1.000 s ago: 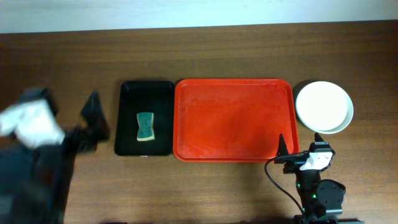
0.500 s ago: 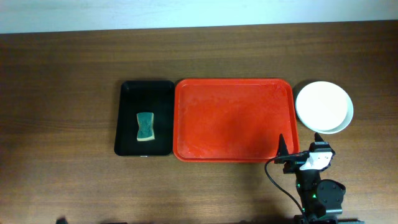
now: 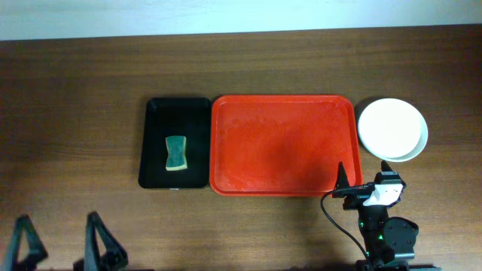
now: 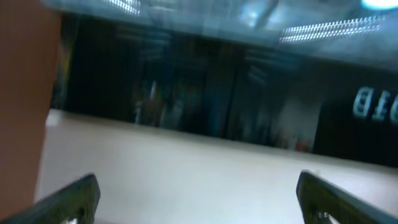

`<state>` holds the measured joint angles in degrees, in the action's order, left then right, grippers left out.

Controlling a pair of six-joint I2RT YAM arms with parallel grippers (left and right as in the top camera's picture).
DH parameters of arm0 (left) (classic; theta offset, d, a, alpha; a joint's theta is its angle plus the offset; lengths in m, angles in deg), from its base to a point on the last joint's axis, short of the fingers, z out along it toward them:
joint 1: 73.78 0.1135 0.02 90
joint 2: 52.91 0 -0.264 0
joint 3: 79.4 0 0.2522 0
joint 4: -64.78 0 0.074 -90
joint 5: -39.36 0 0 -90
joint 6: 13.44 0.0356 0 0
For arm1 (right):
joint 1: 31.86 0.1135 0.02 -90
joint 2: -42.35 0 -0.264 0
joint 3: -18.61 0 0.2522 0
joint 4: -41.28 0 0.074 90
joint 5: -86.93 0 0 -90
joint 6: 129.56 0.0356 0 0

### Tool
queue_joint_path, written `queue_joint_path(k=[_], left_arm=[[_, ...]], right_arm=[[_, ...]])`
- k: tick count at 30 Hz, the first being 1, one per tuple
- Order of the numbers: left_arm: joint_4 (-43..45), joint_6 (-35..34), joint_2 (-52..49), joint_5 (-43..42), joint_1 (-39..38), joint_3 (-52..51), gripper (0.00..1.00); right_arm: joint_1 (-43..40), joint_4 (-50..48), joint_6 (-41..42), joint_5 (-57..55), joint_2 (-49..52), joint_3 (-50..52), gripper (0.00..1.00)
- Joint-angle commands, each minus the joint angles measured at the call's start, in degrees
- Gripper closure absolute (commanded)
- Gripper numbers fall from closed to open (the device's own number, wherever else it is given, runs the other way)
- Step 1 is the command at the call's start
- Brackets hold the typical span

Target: Clean dirty plates on tray and stack at the side

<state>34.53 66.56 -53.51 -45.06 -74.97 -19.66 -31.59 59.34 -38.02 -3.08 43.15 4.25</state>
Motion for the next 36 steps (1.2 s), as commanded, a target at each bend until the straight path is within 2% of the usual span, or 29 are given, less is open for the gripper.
queue_joint_path(k=[1,4,7,10,14,15,20,25,28,36], left_arm=[[18.82,0.66,0.22,-2.45,-0.31,-12.39,0.01],[34.1,0.59,0.26,-3.43,-0.31,-22.34,0.01],[45.27,-0.24,0.26,-4.35,-0.31,-31.67,0.01],[49.79,-0.24,0.26,-4.35,-0.31,-38.84,0.01],[49.72,-0.22,0.26,-4.33,-0.26,-44.89,0.01],[49.11,-0.22,0.26,-4.37,-0.26,-45.55,0.01],[34.36,-0.22,0.28,-4.52,-0.26,-45.44,0.01],[12.52,-0.15,0.31,-4.26,-0.26,-45.44,0.01],[11.65,2.84,0.31,-4.74,-0.26,-45.44,0.01],[11.67,2.82,0.31,-4.74,-0.26,-45.46,0.01]], right_arm=[[0.42,0.44,0.46,-0.7,-0.59,0.28,0.01],[0.42,0.44,0.46,-0.7,-0.59,0.28,0.02],[0.42,0.42,0.46,-0.7,-0.59,0.28,0.02],[0.42,0.42,0.46,-0.7,-0.59,0.28,0.02],[0.42,0.44,0.46,-0.7,-0.59,0.28,0.02],[0.42,0.44,0.46,-0.7,-0.59,0.28,0.02],[0.42,0.44,0.46,-0.7,-0.59,0.28,0.02],[0.42,0.44,0.46,-0.7,-0.59,0.28,0.02],[0.42,0.42,0.46,-0.7,-0.59,0.28,0.02],[0.42,0.42,0.46,-0.7,-0.59,0.28,0.02]])
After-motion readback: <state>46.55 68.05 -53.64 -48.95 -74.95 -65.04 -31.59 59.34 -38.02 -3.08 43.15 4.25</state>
